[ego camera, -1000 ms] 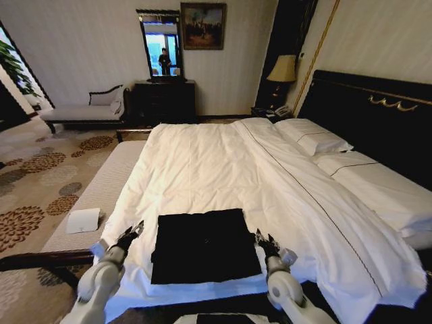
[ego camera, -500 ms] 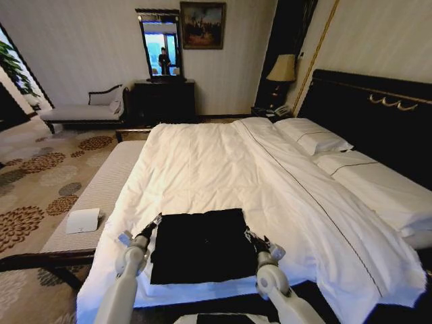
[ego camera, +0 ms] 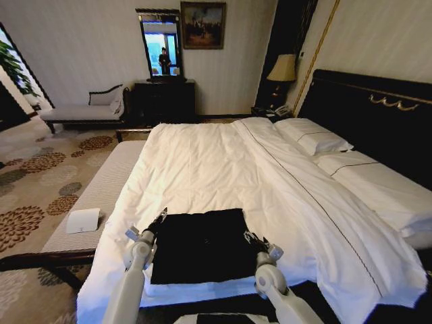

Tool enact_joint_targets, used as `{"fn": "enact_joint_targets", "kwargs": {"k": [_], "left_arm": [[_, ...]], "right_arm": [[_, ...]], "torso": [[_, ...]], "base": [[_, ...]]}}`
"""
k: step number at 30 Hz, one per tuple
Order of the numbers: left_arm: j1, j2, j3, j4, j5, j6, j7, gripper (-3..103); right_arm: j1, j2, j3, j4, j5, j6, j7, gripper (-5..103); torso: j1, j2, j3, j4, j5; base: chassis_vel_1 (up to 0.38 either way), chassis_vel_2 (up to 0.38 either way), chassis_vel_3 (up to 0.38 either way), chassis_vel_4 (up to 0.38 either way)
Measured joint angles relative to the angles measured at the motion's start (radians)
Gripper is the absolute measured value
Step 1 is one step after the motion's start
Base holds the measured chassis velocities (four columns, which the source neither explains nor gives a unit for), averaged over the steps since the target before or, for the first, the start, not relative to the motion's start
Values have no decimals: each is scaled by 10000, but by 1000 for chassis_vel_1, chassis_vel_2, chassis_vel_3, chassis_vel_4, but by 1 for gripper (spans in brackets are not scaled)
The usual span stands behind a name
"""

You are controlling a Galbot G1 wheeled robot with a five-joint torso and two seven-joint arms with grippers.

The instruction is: Fold the clothes on the bed.

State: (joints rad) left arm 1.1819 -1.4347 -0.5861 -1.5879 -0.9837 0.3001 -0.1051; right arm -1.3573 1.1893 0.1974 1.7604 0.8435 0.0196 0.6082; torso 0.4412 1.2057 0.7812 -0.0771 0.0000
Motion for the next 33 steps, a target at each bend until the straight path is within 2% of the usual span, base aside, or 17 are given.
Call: {"fn": "enact_joint_targets", "kwargs": {"k": [8, 19, 21, 23, 26, 28, 32, 33], "left_arm": [[-244, 64, -182, 537, 98, -9, -22, 90], [-153, 260, -234, 573, 78, -10, -31, 93], [-137, 184, -171, 617, 209, -11, -26, 90], [-131, 147, -145, 656, 290, -22, -17, 86], [-126, 112, -127, 709, 377, -38, -5, 70], [-126, 114, -128, 722, 377, -38, -5, 70], [-198, 148, -159, 858, 372, -38, -6, 48], [-198, 148, -159, 858, 372, -38, -6, 48]], "right_arm": [[0, -119, 118, -58, 222, 21, -4, 100], [-13, -27, 121, -198, 204, 93, -6, 100], [21, -5, 119, -198, 269, 93, 6, 100], [41, 2, 125, -198, 337, 88, 24, 100], [67, 19, 150, -195, 427, 76, 58, 100], [67, 25, 153, -194, 466, 74, 62, 100], [66, 77, 154, -167, 768, 26, 143, 100], [66, 77, 154, -167, 768, 26, 143, 100]], "torso": [[0, 0, 0, 0, -1], [0, 0, 0, 0, 0], [0, 1, 0, 1, 0], [0, 0, 0, 0, 0], [0, 1, 0, 1, 0], [0, 0, 0, 1, 0], [0, 1, 0, 1, -1], [0, 1, 0, 1, -1]], "base": [[0, 0, 0, 0], [0, 0, 0, 0], [0, 0, 0, 0], [0, 0, 0, 0], [0, 0, 0, 0], [0, 0, 0, 0], [0, 0, 0, 0], [0, 0, 0, 0]]}}
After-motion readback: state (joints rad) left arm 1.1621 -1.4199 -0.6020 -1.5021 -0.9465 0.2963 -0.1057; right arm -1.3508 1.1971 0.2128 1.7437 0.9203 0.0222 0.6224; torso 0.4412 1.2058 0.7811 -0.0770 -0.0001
